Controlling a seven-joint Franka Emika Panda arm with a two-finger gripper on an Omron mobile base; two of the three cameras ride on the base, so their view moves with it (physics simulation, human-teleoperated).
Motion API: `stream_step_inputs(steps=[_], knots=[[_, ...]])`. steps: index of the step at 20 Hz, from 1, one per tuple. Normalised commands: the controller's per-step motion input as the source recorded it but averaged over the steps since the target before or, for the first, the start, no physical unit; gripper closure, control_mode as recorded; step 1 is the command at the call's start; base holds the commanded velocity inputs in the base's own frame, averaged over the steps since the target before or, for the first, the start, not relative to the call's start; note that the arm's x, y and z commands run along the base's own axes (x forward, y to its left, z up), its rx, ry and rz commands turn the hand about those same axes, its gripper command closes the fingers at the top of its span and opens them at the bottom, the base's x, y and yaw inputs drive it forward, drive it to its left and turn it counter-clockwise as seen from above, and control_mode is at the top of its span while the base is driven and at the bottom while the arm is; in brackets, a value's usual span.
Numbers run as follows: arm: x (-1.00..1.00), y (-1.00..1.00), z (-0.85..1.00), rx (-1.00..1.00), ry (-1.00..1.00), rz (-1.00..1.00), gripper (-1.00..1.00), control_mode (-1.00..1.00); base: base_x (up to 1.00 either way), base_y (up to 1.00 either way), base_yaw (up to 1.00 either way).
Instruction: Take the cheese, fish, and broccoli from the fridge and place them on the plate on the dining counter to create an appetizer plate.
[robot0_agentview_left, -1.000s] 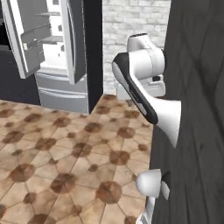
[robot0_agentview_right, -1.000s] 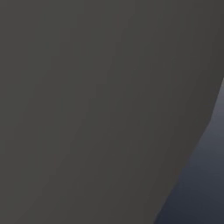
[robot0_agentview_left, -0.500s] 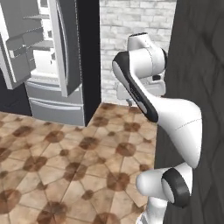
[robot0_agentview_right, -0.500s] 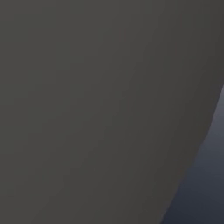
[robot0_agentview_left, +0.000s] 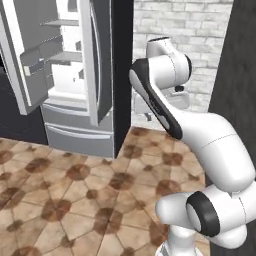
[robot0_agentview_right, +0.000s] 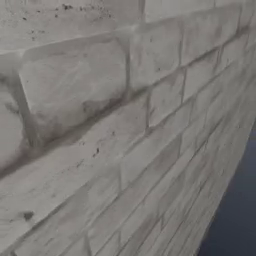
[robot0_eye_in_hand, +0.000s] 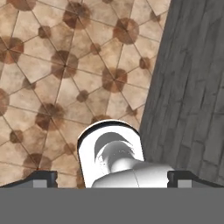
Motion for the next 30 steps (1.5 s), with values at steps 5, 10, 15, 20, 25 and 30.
stream_step_inputs(steps=[5,10,15,20,25,30], knots=[[0.0,0.0,0.0,0.0,0.0,0.0,-1.0,1.0,1.0,1.0,-0.15],[0.0,0.0,0.0,0.0,0.0,0.0,-1.0,1.0,1.0,1.0,-0.25],[0.0,0.0,0.0,0.0,0.0,0.0,-1.0,1.0,0.98,1.0,-0.33],[0.0,0.0,0.0,0.0,0.0,0.0,-1.0,1.0,0.84,0.97,-0.38],[0.0,0.0,0.0,0.0,0.0,0.0,-1.0,1.0,0.65,0.98,-0.38],[0.0,0.0,0.0,0.0,0.0,0.0,-1.0,1.0,0.57,0.81,-0.35]])
